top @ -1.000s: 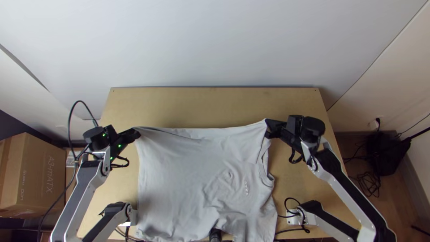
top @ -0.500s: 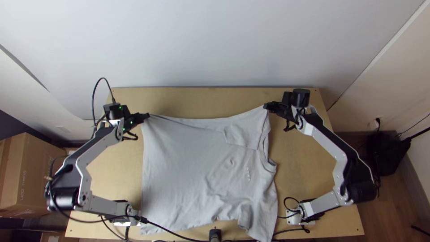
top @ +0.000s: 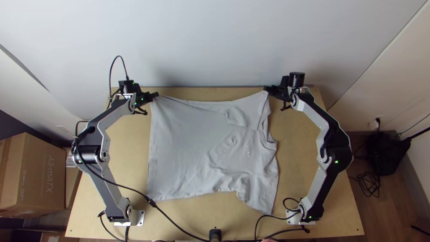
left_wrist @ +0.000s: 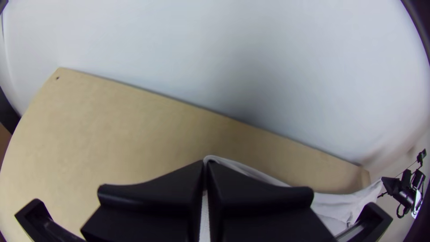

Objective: Fold the t-shirt

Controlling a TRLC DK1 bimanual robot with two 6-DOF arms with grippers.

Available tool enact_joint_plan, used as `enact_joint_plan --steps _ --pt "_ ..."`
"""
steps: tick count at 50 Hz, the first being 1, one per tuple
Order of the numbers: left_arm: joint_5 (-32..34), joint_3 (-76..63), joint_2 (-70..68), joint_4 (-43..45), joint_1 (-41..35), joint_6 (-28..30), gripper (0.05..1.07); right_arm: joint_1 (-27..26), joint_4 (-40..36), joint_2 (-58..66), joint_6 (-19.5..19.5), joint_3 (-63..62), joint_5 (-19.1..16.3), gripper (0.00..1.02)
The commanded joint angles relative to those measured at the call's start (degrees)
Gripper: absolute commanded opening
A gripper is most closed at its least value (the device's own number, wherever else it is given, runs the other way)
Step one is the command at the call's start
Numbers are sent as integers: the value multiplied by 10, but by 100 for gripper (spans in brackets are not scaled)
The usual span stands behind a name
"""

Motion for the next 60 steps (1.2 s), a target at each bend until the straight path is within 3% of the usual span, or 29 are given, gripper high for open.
enact_joint_plan --steps 1,12,14,16,18,21,24,30,41,48,54,60 --pt "1 71 36 -18 -3 -2 8 -14 -12 36 13 56 3 2" --pt "0 163 84 -56 -12 -4 8 -27 -43 76 19 128 6 2" --pt "1 172 90 -60 -13 -4 14 -28 -43 78 14 133 6 3" --pt "2 180 95 -62 -14 -3 41 -31 -43 76 12 138 6 15" --pt "2 187 96 -68 -14 -4 65 -36 -45 73 16 145 6 40" --pt "-1 207 95 -78 -15 -13 80 -49 -61 68 50 161 5 75" --pt "-2 234 80 -95 -14 -45 85 -58 -119 72 71 201 5 99" --pt "-2 302 62 -143 -13 -70 96 -84 -207 74 70 272 4 99" --pt "13 354 25 -267 -3 -74 101 -127 -426 -23 56 261 -23 99" --pt "29 339 -51 -352 0 -62 101 -163 -532 -129 8 170 -49 99" --pt "35 269 -147 -359 0 -48 101 -198 -539 -226 -46 25 -75 99" --pt "37 223 -231 -372 -6 -45 101 -223 -575 -296 -69 -126 -113 96"
